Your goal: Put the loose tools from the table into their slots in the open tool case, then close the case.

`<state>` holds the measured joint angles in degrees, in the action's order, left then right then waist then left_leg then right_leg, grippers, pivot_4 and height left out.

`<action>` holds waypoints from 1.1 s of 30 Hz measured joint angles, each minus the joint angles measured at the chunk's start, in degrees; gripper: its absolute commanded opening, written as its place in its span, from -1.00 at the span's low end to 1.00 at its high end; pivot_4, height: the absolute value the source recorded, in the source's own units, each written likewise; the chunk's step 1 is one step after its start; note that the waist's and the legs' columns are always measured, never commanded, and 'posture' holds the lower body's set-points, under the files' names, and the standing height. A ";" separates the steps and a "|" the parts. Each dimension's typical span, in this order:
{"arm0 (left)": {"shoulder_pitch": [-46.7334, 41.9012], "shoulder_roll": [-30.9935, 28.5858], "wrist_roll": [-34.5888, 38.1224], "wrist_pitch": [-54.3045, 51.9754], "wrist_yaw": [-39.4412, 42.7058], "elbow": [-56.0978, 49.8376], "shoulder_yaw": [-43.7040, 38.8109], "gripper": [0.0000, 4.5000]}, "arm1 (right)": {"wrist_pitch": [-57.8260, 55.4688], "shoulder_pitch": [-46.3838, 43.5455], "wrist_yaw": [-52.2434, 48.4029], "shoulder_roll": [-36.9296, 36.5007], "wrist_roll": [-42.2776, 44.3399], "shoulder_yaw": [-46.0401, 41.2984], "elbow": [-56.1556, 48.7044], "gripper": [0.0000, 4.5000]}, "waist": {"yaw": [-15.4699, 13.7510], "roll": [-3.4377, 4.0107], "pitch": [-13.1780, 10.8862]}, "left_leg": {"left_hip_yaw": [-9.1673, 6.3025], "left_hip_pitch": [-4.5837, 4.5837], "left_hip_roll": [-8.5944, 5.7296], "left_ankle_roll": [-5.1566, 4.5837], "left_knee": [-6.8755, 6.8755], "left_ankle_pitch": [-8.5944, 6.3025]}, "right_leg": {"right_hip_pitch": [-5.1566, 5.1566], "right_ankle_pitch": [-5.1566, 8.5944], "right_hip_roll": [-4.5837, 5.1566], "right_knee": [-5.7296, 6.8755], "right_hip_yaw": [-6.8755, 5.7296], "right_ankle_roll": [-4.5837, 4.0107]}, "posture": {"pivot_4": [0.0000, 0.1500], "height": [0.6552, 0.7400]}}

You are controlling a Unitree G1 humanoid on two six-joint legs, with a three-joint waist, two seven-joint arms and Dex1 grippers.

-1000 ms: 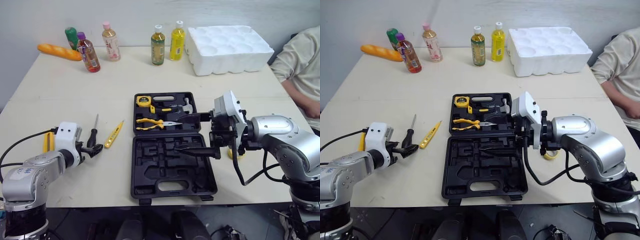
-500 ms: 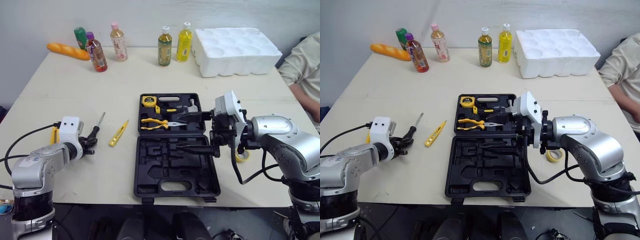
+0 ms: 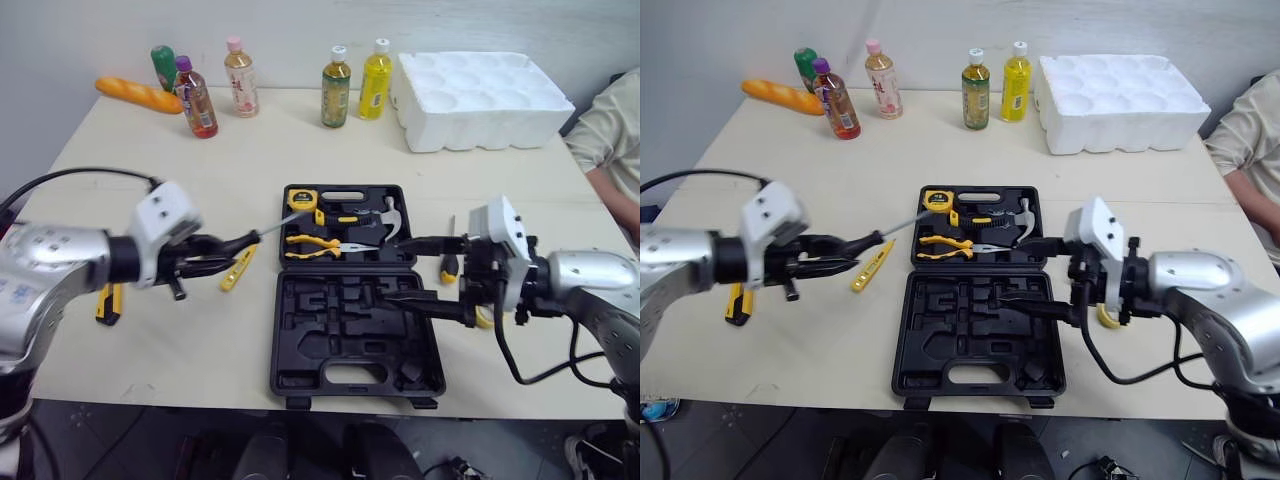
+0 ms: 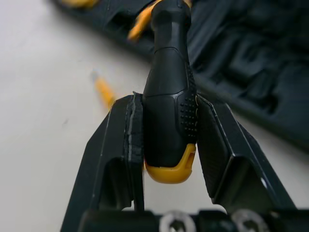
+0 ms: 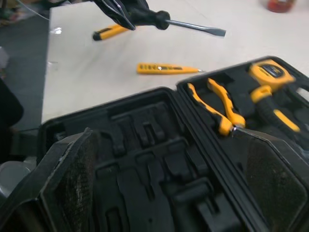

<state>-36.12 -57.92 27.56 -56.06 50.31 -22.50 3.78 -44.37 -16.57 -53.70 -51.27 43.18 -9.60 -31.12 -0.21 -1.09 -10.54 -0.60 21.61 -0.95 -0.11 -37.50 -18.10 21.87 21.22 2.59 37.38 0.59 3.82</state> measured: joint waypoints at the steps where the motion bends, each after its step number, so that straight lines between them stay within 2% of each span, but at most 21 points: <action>1: -3.69 0.73 -1.92 -0.05 0.82 2.02 4.57 -0.51 | -0.02 2.14 1.05 0.02 -0.05 -1.16 -1.04 1.00 | 0.05 0.00 0.00 | -0.01 0.00 -0.02 -0.01 0.00 0.01 | 0.00 0.00 0.00 0.04 -0.01 0.00 | 1.00 1.00; 4: -8.40 1.61 -5.83 1.59 4.24 6.05 12.79 -0.51 | -0.45 5.89 3.84 0.15 0.05 -3.49 -3.27 1.00 | 0.95 0.03 -0.02 | 0.07 0.03 0.00 -0.03 0.00 0.09 | 0.08 0.00 -0.13 0.34 0.10 0.00 | 1.00 1.00; 7: -13.30 4.96 -8.77 3.85 8.54 10.14 19.12 -0.51 | -0.64 10.86 6.57 0.30 0.07 -6.46 -6.17 1.00 | 0.69 -0.04 -0.06 | -0.05 0.08 0.01 -0.01 -0.02 0.19 | 0.09 0.00 -0.16 0.36 0.00 0.00 | 1.00 1.00; 12: -17.73 10.45 -14.51 7.31 11.75 15.70 25.98 -0.51 | -0.66 17.94 10.84 2.25 -0.05 -8.81 -9.82 1.00 | 0.38 -0.04 -0.06 | -0.17 0.34 0.01 -0.07 -0.46 0.16 | 0.12 -0.01 -0.15 0.42 -0.06 0.02 | 1.00 1.00; 18: -17.87 13.43 -18.88 11.64 12.76 19.44 27.63 -0.51 | -0.63 20.66 13.59 2.68 -0.29 -9.44 -11.92 1.00 | 0.18 -0.05 -0.06 | -0.25 0.78 0.00 0.01 -0.62 0.21 | 0.55 -0.01 -0.15 0.61 -0.12 0.03 | 1.00 1.00; 33: -17.97 16.39 -24.09 15.06 15.62 22.22 27.70 -0.51 | -0.60 22.36 15.76 2.69 0.17 -11.08 -12.66 1.00 | 0.07 -0.05 -0.06 | -0.25 0.78 -0.02 0.01 -0.68 0.21 | 0.53 -0.01 -0.15 0.68 -0.13 0.03 | 1.00 1.00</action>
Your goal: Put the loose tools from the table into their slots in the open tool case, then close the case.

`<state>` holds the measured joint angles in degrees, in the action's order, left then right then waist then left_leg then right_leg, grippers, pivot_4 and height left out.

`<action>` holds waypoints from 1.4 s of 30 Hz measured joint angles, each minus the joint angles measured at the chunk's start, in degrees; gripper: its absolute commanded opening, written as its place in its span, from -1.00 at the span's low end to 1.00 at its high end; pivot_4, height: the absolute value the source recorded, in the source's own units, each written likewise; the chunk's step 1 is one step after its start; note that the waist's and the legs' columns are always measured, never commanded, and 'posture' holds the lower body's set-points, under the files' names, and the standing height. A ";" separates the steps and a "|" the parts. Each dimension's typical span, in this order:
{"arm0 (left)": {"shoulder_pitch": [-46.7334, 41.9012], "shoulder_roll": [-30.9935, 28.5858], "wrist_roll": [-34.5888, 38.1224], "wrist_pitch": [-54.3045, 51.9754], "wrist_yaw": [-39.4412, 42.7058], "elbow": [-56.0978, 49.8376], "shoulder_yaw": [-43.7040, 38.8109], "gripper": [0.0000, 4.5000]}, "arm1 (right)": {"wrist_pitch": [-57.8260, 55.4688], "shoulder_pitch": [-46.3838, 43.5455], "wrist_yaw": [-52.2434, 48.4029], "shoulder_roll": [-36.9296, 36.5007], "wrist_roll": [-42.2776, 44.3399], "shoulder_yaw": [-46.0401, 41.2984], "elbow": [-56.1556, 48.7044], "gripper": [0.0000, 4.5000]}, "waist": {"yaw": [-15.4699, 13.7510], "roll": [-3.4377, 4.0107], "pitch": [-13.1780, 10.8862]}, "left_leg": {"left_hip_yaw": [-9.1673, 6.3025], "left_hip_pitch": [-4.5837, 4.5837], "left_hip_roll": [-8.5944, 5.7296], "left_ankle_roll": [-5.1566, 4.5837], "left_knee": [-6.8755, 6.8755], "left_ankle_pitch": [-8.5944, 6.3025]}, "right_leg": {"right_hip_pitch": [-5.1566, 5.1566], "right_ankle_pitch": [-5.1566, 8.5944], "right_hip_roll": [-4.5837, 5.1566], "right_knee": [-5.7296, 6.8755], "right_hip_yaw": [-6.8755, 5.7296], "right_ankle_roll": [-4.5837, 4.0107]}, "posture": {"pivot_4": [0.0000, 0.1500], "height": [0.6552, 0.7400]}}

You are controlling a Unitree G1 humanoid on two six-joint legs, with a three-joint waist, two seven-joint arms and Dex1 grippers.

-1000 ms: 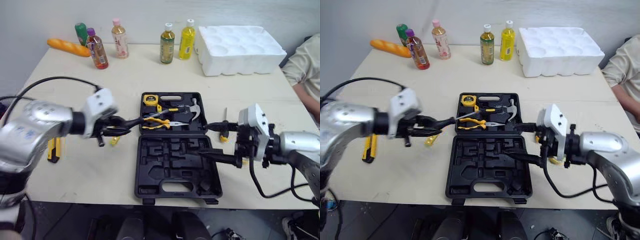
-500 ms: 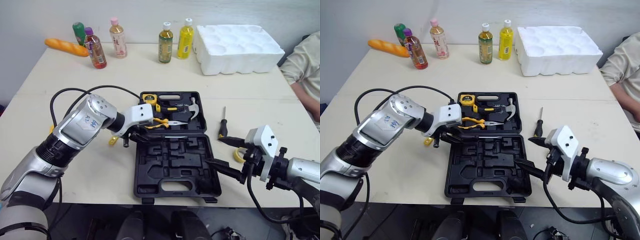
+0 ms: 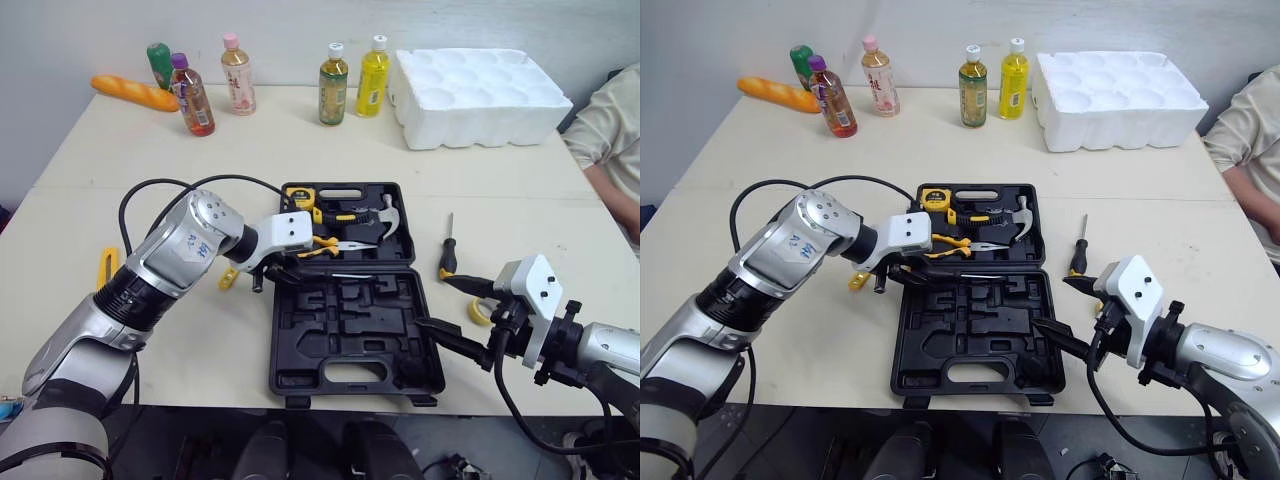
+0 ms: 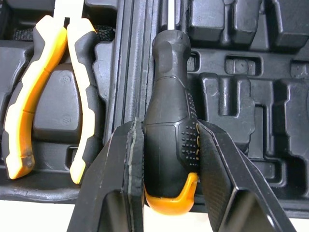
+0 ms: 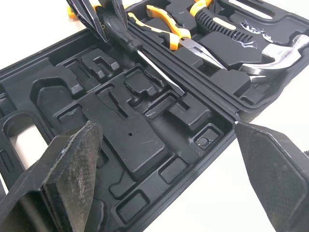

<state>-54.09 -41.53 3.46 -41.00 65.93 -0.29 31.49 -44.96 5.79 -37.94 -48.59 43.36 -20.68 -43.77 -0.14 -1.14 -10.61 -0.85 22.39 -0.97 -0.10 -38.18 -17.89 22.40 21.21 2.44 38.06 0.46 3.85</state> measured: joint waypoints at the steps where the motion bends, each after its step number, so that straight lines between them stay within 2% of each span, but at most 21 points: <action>1: 0.03 0.08 -0.48 0.60 0.01 0.00 0.00 -0.51 | 0.00 0.01 0.01 0.00 0.00 0.00 0.00 1.00 | -0.02 0.00 0.00 | 0.00 0.00 0.00 0.00 -0.01 0.00 | 0.00 0.00 0.00 0.01 0.00 0.00 | 1.00 1.00; 8: 0.05 0.98 -1.10 1.31 0.80 -0.43 -0.58 -0.51 | 0.00 0.28 0.14 0.00 0.00 0.00 0.00 1.00 | -0.38 0.00 0.00 | 0.00 0.01 -0.01 0.00 -0.05 0.00 | 0.00 0.00 0.00 0.02 0.00 0.00 | 1.00 1.00; 16: -1.43 1.31 0.96 -4.46 3.56 -5.78 -2.20 -0.51 | 0.02 -0.06 0.19 0.01 -0.04 0.22 0.06 1.00 | -0.20 0.00 0.00 | 0.01 0.00 -0.01 0.00 -0.07 0.00 | 0.00 0.00 -0.01 0.13 0.01 0.00 | 1.00 1.00; 26: -0.67 3.19 -1.63 -4.65 0.79 -2.70 -1.04 -0.51 | 0.16 -0.49 0.22 0.93 -0.17 0.76 0.48 1.00 | 0.03 0.00 0.00 | 0.01 0.00 -0.01 -0.01 -0.14 0.01 | 0.02 0.00 -0.01 0.25 0.01 0.00 | 1.00 1.00; 42: -0.63 3.93 -4.89 -2.21 1.47 -1.18 1.18 -0.51 | 1.23 -0.03 0.64 1.42 -0.74 1.79 0.49 1.00 | -0.03 -0.01 0.01 | 0.00 -0.01 -0.02 -0.01 -0.35 0.01 | 0.00 0.00 -0.01 0.44 0.01 0.00 | 1.00 1.00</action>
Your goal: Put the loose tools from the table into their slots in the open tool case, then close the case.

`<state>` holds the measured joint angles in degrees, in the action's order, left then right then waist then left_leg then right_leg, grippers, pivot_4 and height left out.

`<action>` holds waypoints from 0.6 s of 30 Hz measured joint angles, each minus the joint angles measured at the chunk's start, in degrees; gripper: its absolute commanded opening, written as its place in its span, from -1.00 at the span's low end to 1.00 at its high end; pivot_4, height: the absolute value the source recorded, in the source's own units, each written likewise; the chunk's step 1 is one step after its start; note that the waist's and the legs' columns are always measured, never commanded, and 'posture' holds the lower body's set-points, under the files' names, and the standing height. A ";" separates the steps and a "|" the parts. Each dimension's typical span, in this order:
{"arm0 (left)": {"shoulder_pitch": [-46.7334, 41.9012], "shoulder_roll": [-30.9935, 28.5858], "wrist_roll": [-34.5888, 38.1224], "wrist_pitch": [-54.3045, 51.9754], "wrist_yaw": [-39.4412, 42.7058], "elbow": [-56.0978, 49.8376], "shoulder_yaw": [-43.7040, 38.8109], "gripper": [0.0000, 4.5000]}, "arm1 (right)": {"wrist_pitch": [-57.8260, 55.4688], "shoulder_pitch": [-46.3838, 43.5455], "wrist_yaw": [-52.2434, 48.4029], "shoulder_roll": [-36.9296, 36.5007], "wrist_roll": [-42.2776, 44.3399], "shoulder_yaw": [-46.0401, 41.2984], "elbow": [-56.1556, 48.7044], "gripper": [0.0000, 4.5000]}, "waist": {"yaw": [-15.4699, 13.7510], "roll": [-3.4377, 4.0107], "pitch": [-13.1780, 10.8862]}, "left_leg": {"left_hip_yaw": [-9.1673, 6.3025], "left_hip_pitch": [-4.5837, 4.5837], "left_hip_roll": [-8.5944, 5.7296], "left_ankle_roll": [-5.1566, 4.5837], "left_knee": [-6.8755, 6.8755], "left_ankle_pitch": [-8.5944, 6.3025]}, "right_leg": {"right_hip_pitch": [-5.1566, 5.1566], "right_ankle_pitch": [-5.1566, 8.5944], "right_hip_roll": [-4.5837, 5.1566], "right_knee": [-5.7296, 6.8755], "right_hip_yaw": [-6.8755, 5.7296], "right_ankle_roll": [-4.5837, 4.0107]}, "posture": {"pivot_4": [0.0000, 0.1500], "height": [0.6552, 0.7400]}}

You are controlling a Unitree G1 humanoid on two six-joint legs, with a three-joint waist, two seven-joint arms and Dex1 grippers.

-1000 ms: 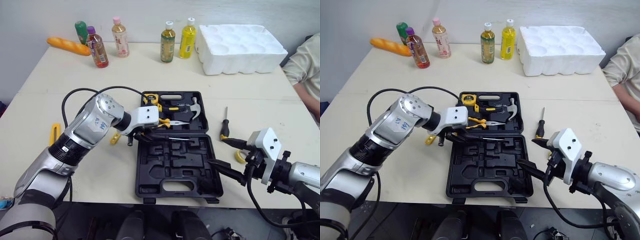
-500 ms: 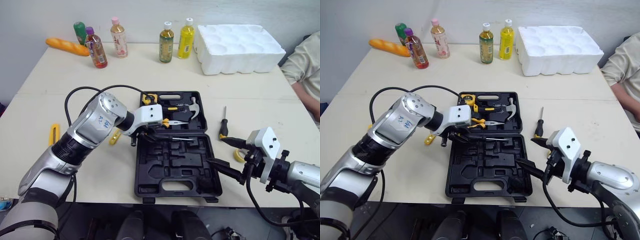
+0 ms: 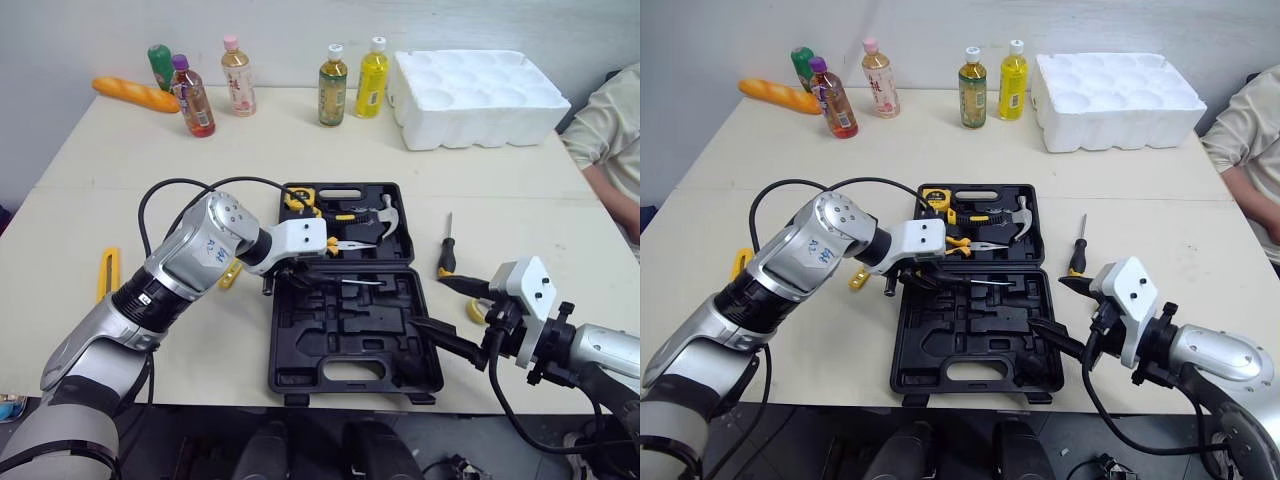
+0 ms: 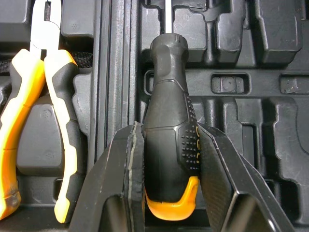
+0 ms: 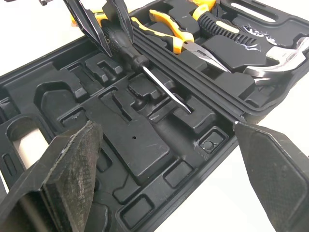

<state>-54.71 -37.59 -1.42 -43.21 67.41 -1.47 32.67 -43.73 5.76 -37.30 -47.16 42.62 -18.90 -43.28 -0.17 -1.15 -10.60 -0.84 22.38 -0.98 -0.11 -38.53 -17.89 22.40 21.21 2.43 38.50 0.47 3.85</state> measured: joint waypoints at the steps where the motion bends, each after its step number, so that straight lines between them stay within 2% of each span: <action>1: 0.00 0.25 -0.25 0.01 -0.06 0.03 -0.01 -0.51 | 0.01 -0.01 0.10 0.00 0.00 0.00 0.00 1.00 | -0.02 0.00 0.00 | 0.00 0.00 0.00 -0.01 -0.06 0.00 | -0.01 0.00 0.00 0.03 0.00 0.00 | 1.00 1.00; 3: 0.00 0.70 -0.31 -0.26 -0.14 0.10 -0.25 -0.06 | 0.03 -0.01 0.20 0.00 -0.01 0.00 0.00 1.00 | -0.04 0.00 0.00 | 0.00 0.01 -0.01 -0.02 -0.11 -0.01 | -0.01 0.00 0.00 0.06 0.00 0.00 | 1.00 1.00; 6: 0.02 1.58 1.33 -1.47 0.59 0.08 -0.85 0.43 | 0.06 -0.01 0.26 0.00 -0.01 0.00 0.00 1.00 | -0.11 0.00 0.00 | -0.01 0.04 -0.01 -0.05 -0.19 -0.03 | -0.01 0.00 0.01 0.07 0.00 0.00 | 1.00 1.00; 7: 0.02 1.62 2.29 -2.10 1.10 -0.07 -1.44 0.68 | 0.07 -0.01 0.26 0.00 -0.01 0.00 0.00 1.00 | -0.11 0.00 0.00 | -0.01 0.04 -0.01 -0.05 -0.20 -0.03 | -0.01 0.00 0.01 0.08 0.00 0.00 | 1.00 1.00; 9: -0.01 0.89 5.61 -3.71 2.96 -0.62 -4.49 0.99 | 0.10 0.14 0.22 -0.02 -0.01 0.00 0.01 1.00 | 0.17 0.00 0.00 | -0.01 0.07 0.00 -0.05 -0.20 -0.03 | 0.03 0.00 0.00 0.11 0.00 0.00 | 1.00 1.00; 14: 0.78 1.18 11.11 -1.06 3.98 -1.82 -12.82 0.99 | 0.15 0.06 -0.33 -0.07 -0.01 0.00 0.46 1.00 | 0.23 0.00 0.00 | -0.01 0.01 0.00 -0.05 -0.31 -0.03 | 0.00 0.00 0.00 0.16 0.01 0.00 | 1.00 1.00; 18: 7.92 8.37 14.97 12.38 1.13 4.47 -20.06 0.43 | 0.44 -0.98 -0.75 -0.12 -0.57 0.62 1.19 1.00 | 0.20 0.01 0.01 | -0.01 0.05 0.00 -0.08 -0.46 -0.05 | 0.00 0.00 0.02 0.20 0.00 0.00 | 1.00 1.00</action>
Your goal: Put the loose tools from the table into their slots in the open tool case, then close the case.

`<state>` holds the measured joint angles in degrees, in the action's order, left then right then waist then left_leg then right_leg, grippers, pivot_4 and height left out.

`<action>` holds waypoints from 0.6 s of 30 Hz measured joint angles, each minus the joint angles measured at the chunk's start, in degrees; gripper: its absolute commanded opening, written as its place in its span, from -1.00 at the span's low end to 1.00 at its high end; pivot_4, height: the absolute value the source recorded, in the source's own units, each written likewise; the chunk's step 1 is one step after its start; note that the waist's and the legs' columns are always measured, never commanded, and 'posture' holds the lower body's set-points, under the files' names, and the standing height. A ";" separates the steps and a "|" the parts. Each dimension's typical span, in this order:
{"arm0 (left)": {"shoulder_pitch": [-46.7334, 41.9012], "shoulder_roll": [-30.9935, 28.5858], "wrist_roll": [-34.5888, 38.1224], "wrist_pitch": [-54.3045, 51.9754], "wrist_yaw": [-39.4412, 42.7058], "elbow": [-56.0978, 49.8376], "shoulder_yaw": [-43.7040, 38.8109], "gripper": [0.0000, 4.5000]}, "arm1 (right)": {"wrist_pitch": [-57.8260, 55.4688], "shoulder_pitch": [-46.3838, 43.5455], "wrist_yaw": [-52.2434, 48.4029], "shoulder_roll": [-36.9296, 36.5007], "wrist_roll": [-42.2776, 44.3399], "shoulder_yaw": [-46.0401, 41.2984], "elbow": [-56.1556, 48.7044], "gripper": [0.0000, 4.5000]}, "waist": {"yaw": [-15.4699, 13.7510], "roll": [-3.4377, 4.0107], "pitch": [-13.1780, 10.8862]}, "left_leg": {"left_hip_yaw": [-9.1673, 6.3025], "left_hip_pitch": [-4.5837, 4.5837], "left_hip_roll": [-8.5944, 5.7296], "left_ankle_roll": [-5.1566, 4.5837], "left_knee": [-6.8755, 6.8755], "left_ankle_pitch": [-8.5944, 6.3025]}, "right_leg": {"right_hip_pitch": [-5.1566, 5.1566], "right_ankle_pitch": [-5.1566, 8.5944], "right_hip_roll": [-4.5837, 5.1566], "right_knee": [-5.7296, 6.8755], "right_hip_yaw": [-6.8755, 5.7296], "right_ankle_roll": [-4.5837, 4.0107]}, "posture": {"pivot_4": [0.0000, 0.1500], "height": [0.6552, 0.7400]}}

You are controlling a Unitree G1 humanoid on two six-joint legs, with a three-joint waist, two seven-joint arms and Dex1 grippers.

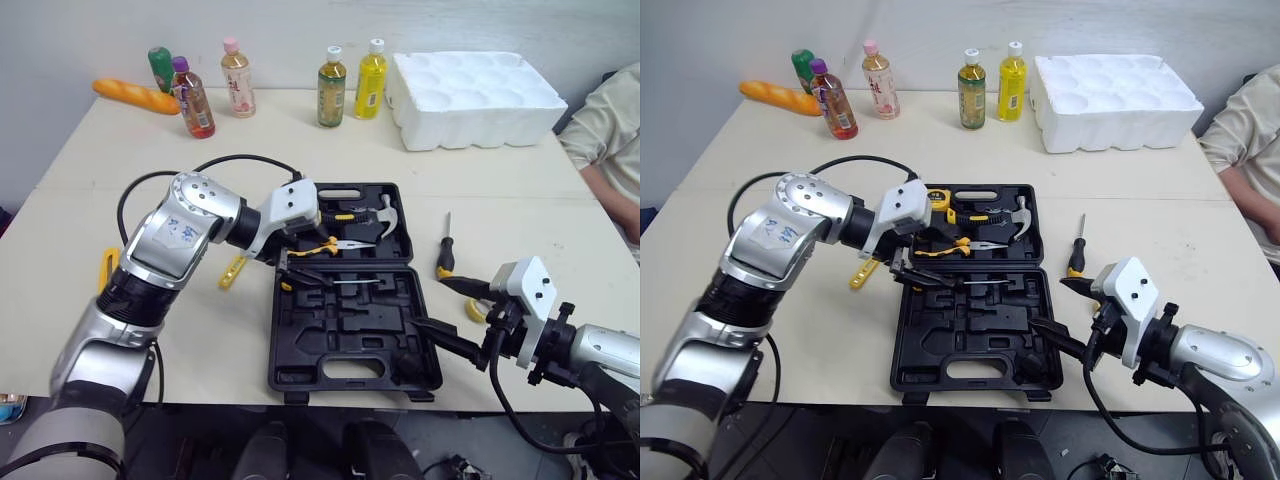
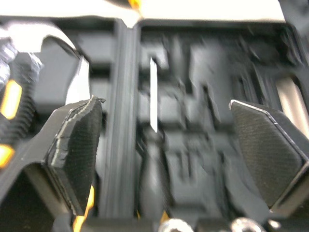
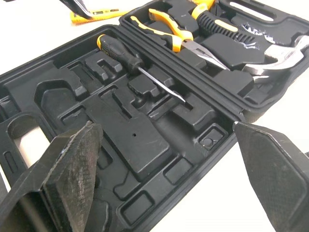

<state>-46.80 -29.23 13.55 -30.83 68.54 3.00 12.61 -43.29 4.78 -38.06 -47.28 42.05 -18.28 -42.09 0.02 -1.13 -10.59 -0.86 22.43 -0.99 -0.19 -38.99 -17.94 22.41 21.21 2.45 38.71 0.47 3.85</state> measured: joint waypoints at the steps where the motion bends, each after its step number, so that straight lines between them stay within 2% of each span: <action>1: 1.38 1.23 1.17 1.75 0.11 0.92 -1.19 0.24 | 0.09 -0.17 -0.03 0.00 -0.08 0.15 0.12 1.00 | 0.00 0.00 0.00 | 0.00 0.00 0.00 0.00 0.00 0.00 | 0.01 0.00 0.00 0.00 0.00 0.00 | 1.00 1.00; 4: 4.60 4.29 4.52 5.74 0.44 4.91 -4.15 -0.37 | 0.50 -1.35 -0.14 0.00 -0.26 0.81 0.82 1.00 | 0.00 0.00 0.00 | 0.01 -0.01 -0.01 0.00 -0.03 0.00 | 0.01 0.00 0.00 -0.02 0.00 0.00 | 1.00 1.00; 6: 5.04 4.47 4.21 7.82 -0.34 8.15 -4.83 -0.71 | 0.60 -1.76 -0.27 0.00 -0.23 1.39 0.83 1.00 | 0.01 0.00 0.00 | 0.01 -0.02 -0.01 0.00 -0.03 0.00 | 0.01 0.00 0.00 -0.05 0.00 0.00 | 1.00 1.00; 7: 5.32 4.28 2.89 10.21 -0.48 9.94 -4.55 -0.78 | 0.60 -1.98 -0.37 0.00 -0.22 1.94 0.93 1.00 | 0.04 0.00 0.00 | 0.02 -0.03 -0.01 0.00 -0.03 0.00 | 0.01 0.00 0.00 -0.05 0.01 0.00 | 1.00 1.00; 8: 5.66 4.13 1.60 12.18 -0.58 11.51 -3.93 -0.98 | 0.60 -2.04 -0.47 0.00 -0.20 2.12 0.97 1.00 | 0.03 0.00 0.00 | 0.02 -0.03 -0.02 0.00 -0.03 0.00 | 0.01 0.00 0.00 -0.05 0.01 0.00 | 1.00 1.00; 18: 5.20 4.44 -4.70 18.93 -1.67 18.44 0.19 -0.98 | 0.59 -2.63 -0.53 -0.01 -0.08 2.13 1.18 1.00 | -0.03 -0.01 0.00 | 0.01 -0.02 -0.02 -0.03 -0.02 -0.02 | 0.00 0.00 0.00 -0.01 0.01 0.00 | 1.00 1.00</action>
<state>-41.60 -24.79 8.85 -11.90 66.86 21.44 12.80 -42.70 2.16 -38.58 -47.30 41.97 -16.14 -40.90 0.00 -1.14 -10.59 -0.84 22.41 -1.01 -0.22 -39.01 -17.95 22.41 21.21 2.46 38.70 0.47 3.86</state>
